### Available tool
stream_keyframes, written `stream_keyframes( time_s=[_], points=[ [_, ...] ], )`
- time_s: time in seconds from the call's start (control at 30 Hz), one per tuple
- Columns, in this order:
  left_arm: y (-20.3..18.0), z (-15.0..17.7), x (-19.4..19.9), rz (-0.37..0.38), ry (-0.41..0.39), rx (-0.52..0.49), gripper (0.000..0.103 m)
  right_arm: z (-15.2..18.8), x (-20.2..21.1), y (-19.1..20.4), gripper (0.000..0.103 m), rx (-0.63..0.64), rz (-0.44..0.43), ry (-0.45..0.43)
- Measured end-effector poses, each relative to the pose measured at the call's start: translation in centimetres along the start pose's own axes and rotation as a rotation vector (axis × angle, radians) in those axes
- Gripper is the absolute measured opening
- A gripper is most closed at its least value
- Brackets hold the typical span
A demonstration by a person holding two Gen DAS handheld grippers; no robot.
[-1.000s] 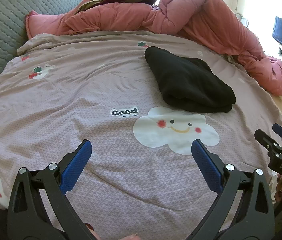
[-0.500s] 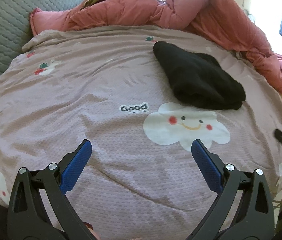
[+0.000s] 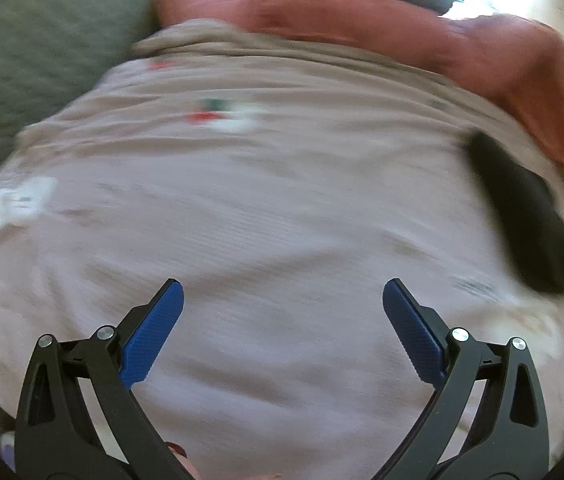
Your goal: Fold small clothes
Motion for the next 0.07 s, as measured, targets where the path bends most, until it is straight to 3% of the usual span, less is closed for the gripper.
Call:
stream_keyframes(
  time_s=[0.07],
  points=[
    [3.8,-1.6,-1.0,-0.059,0.0,0.047,0.093,0.1,-3.2,-2.9,0.098,-0.066,0.064,0.064]
  ],
)
Point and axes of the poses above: each gripper's, at about its wrist camera, not at the fingertips, and x roughly against the way its jaws point, y to its left, z to its underside, the point moved 1 cm from there along -x, roughly the way its jaws point
